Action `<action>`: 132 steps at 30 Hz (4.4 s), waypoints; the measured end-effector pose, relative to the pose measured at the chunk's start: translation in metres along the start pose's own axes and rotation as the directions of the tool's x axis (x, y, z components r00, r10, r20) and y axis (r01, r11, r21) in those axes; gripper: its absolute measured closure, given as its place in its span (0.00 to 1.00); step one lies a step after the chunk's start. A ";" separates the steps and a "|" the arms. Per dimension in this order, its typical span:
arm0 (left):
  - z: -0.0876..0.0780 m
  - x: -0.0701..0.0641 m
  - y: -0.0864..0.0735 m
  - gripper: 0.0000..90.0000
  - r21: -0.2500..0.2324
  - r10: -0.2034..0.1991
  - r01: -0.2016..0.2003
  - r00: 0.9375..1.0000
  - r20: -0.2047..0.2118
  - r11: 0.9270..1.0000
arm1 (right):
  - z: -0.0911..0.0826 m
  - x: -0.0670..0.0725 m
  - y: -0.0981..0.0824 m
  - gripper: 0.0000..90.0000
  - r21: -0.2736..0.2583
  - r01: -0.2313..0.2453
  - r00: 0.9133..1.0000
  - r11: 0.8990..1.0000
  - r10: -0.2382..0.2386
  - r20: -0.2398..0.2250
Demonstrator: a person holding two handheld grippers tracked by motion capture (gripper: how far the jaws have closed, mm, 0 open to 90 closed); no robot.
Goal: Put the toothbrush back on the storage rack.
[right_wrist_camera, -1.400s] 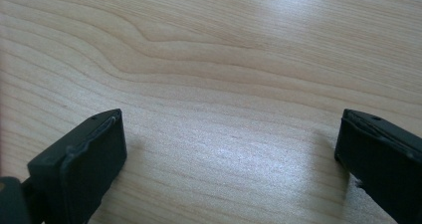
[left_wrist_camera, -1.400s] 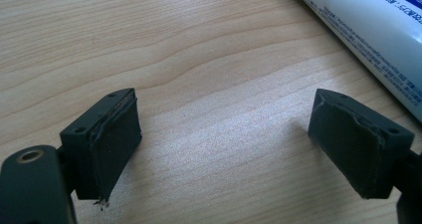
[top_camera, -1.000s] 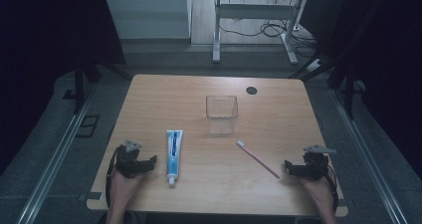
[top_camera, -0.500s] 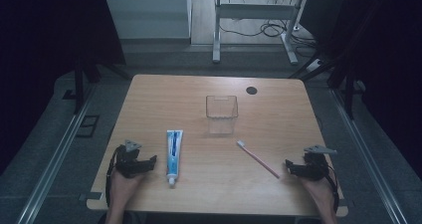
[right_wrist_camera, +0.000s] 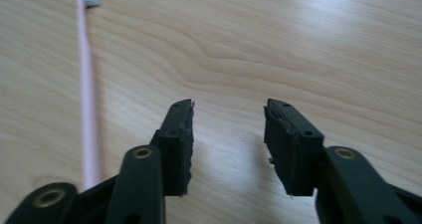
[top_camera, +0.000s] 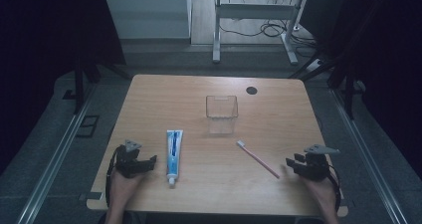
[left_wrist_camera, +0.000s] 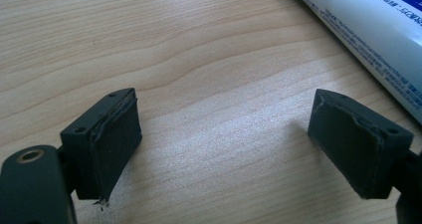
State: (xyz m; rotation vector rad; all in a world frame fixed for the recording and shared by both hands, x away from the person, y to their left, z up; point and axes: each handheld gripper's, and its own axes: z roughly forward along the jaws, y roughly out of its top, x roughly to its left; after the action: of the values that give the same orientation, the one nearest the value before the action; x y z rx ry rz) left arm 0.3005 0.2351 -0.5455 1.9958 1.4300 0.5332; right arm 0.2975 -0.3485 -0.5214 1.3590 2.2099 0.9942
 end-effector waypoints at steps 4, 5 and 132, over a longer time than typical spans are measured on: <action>0.000 0.000 0.000 0.15 0.000 0.000 0.000 1.000 0.000 1.000 | 0.001 0.006 0.003 0.70 0.014 0.014 0.999 1.000 -0.014 -0.031; 0.000 0.000 0.000 0.15 0.000 0.000 0.000 1.000 0.000 1.000 | 0.002 0.008 0.003 0.71 0.017 0.021 0.999 1.000 -0.020 -0.036; 0.000 0.000 0.000 0.15 0.004 0.008 -0.008 1.000 0.003 1.000 | 0.083 0.105 0.100 0.81 0.573 0.351 0.936 0.741 -0.274 -0.219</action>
State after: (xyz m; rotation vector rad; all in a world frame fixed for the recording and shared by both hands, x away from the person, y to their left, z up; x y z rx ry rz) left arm 0.3004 0.2354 -0.5454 2.0057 1.4226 0.5314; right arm 0.3622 -0.1964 -0.4999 1.0899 2.8791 0.2387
